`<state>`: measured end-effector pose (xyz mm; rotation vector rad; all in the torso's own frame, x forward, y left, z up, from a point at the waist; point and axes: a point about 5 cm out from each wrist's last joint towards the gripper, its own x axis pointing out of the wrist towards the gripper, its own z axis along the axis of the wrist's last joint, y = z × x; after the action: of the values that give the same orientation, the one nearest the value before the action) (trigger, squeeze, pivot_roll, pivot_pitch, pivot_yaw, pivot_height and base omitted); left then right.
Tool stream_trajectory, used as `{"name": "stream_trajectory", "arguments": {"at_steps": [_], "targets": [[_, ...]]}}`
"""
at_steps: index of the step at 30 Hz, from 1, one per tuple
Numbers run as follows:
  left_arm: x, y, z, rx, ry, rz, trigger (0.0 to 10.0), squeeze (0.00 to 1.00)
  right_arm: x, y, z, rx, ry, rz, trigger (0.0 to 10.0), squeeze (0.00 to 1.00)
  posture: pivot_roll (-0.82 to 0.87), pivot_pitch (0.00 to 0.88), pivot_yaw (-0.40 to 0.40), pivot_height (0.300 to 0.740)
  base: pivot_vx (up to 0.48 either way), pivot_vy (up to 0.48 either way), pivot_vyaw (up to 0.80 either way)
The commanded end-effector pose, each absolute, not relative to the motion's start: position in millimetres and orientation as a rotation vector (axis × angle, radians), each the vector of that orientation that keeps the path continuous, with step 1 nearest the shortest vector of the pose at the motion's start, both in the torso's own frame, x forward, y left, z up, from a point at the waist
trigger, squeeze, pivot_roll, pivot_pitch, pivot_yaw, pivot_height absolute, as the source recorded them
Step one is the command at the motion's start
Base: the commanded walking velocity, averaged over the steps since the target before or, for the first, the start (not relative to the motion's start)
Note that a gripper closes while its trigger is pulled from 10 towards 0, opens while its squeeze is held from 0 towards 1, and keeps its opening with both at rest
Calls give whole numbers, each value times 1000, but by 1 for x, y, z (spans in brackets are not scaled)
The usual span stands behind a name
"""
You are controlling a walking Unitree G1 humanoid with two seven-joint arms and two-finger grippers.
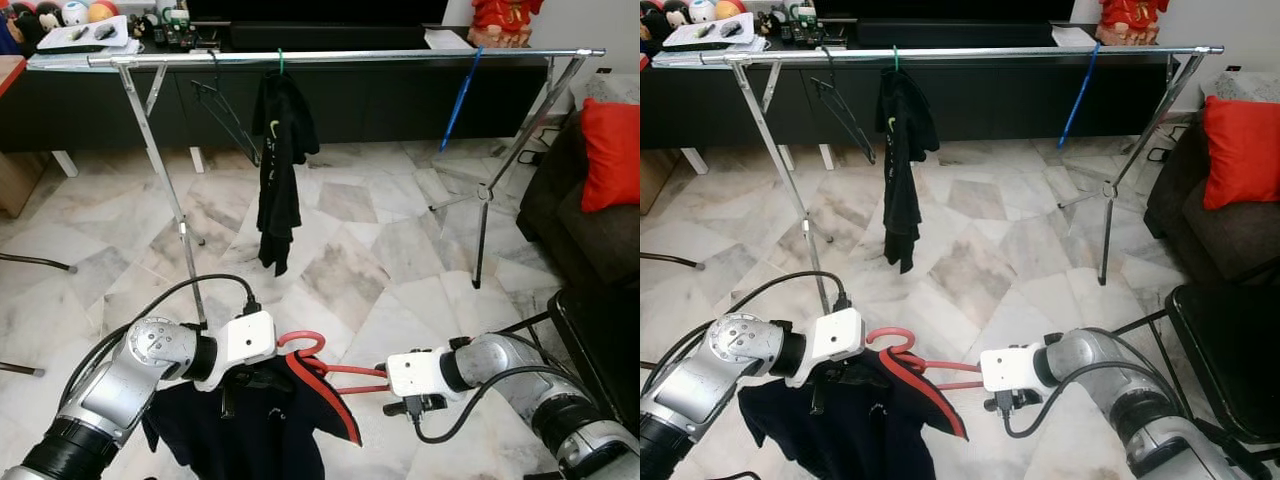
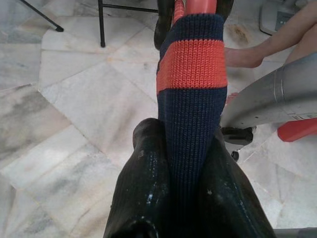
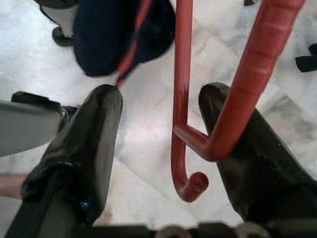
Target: Hang hanger
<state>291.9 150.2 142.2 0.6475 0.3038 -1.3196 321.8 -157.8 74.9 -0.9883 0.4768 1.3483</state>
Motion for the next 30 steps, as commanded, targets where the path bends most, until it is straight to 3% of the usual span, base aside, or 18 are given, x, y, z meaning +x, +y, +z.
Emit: {"name": "stream_trajectory", "arguments": {"at_steps": [1, 2, 3, 4, 5, 30], "targets": [[290, 144, 147, 656, 282, -1350, 10000, 0, 320, -161, 72, -981, 488, 1352, 10000, 0, -4, 189, -54, 740, 0, 0, 0], [290, 144, 147, 656, 281, -1350, 10000, 0, 320, -161, 72, -980, 489, 1347, 10000, 0, -4, 189, -54, 740, 0, 0, 0], [289, 144, 147, 657, 280, -1352, 10000, 0, 320, -161, 72, -976, 491, 1348, 7137, 0, -4, 189, -54, 740, 0, 0, 0], [289, 144, 147, 657, 280, -1354, 10000, 0, 320, -161, 72, -974, 491, 1352, 1882, 0, -4, 189, -54, 740, 0, 0, 0], [289, 144, 147, 658, 280, -1355, 10000, 0, 320, -161, 72, -970, 493, 1355, 0, 0, -4, 189, -54, 740, 0, 0, 0], [290, 141, 153, 667, 260, -1365, 10000, 0, 317, -168, 61, -1042, 549, 1342, 0, 0, 3, 185, -51, 740, 0, 0, 0]]}}
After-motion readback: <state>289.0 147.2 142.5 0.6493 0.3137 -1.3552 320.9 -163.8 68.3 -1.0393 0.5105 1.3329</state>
